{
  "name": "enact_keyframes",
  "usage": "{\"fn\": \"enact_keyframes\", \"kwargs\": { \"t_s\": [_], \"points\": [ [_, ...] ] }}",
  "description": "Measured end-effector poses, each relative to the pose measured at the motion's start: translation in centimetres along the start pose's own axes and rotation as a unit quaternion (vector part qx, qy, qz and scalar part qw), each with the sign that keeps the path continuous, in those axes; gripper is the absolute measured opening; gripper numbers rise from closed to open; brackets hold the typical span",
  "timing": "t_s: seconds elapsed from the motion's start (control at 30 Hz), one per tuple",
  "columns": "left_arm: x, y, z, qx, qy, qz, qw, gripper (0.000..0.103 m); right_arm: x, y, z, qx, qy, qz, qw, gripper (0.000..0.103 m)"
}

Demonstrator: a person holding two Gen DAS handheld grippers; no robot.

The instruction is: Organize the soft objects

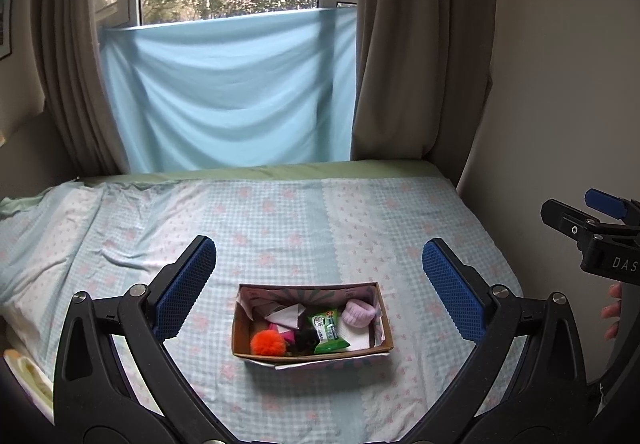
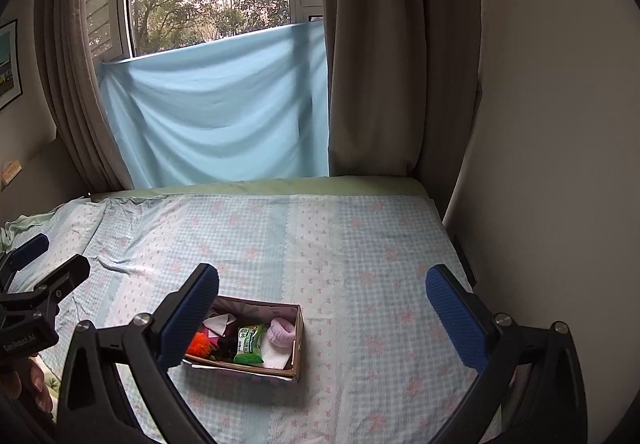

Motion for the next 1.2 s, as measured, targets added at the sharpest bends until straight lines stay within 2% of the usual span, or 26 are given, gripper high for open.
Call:
{"fn": "enact_keyframes", "kwargs": {
  "t_s": [1.2],
  "points": [
    [0.02, -0.33, -0.70, -0.008, -0.004, 0.003, 1.0000, 0.103, -0.15, -0.18, -0.15, 0.002, -0.006, 0.003, 1.000, 0.103]
  ]
}}
Point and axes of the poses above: each gripper's, at about its wrist camera, not at the fingertips, and z roughly the way its jaws point, y to its left, x to its underside, the point moved 6 cm from there along z, roughly the way its jaws point, and after that the axes turned 6 degrees about y, right-handed, at the moved point
